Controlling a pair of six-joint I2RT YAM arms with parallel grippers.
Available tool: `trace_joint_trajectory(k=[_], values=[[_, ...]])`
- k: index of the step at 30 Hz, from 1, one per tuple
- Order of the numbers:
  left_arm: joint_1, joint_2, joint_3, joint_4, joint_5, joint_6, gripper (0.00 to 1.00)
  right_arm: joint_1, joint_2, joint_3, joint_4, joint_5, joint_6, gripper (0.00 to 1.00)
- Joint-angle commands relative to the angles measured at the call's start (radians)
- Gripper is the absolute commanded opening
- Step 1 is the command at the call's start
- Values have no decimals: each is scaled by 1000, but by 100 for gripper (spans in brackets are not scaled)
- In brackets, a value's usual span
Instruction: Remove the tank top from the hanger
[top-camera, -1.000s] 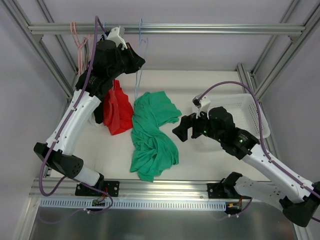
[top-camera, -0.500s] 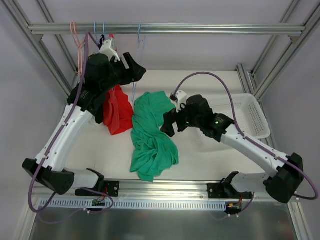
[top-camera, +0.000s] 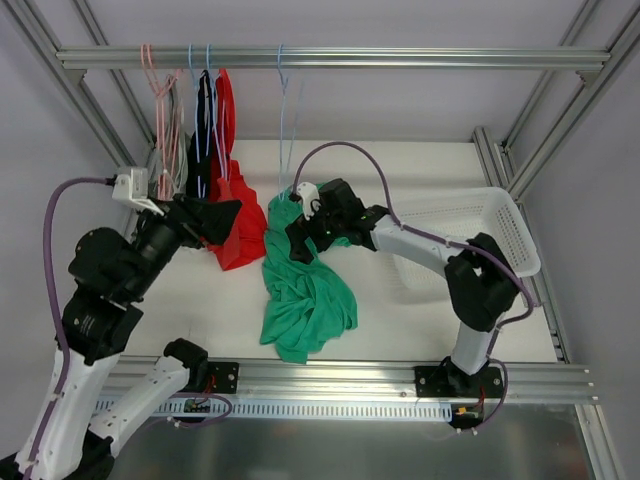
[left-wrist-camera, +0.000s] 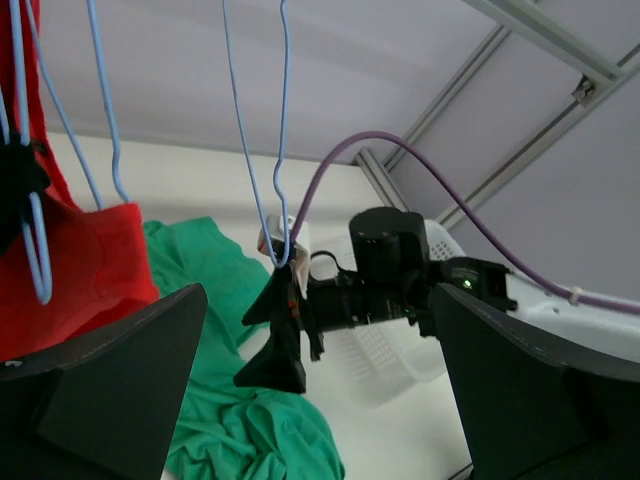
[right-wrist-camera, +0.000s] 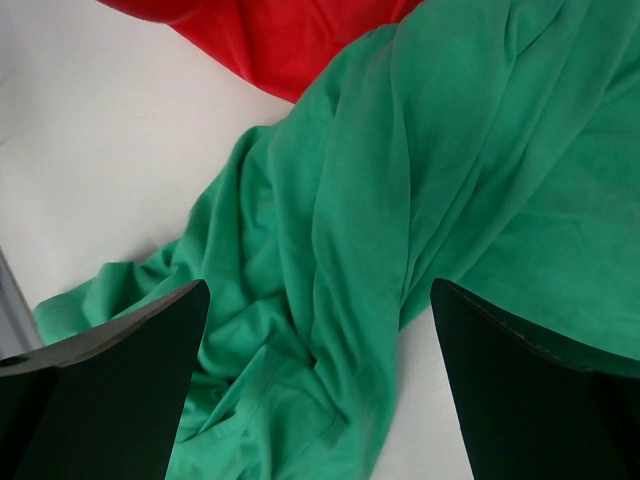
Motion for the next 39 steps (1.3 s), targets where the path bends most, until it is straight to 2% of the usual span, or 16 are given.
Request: trace_joint_trajectory(k=[1, 2, 5, 8, 9, 11, 12, 13, 15, 16, 19, 20, 25, 29, 34, 39], values=[[5, -74, -79, -9, -25, 65, 99, -5, 73, -9, 168, -40, -10, 100], [7, -116, -90, -17, -26, 87, 99, -5, 88, -38, 249, -28, 16, 100], [7, -178, -111, -76, -63, 137, 99, 1, 144, -77, 349, 53, 55, 99], [7, -228, -140, -135, -141, 203, 99, 41, 170, -104, 360, 230, 62, 99], [5, -241, -172, -141, -167, 217, 99, 67, 173, -106, 351, 356, 78, 99], [7, -282, -211, -158, -224, 245, 99, 81, 171, -121, 343, 420, 93, 90], [7, -301, -260, -158, -277, 248, 99, 93, 168, -129, 343, 470, 102, 83], [7, -318, -284, -158, -308, 250, 99, 99, 170, -143, 343, 498, 111, 64], [7, -357, -338, -156, -379, 237, 99, 113, 170, -160, 345, 568, 114, 46], [7, -370, -344, -158, -385, 236, 99, 116, 164, -179, 351, 587, 121, 29], [7, -374, -341, -156, -374, 240, 99, 116, 124, -225, 380, 596, 142, 5], [7, -379, -343, -156, -371, 242, 99, 116, 69, -271, 409, 595, 166, 0], [7, -388, -357, -155, -364, 245, 99, 114, -189, -380, 445, 530, 205, 0], [7, -396, -358, -152, -355, 237, 99, 114, -414, -371, 348, 449, 200, 0], [7, -404, -360, -152, -331, 236, 99, 114, -626, -215, 122, 500, 127, 0], [7, -439, -361, -149, -333, 220, 99, 104, -677, 45, -83, 548, 13, 0]])
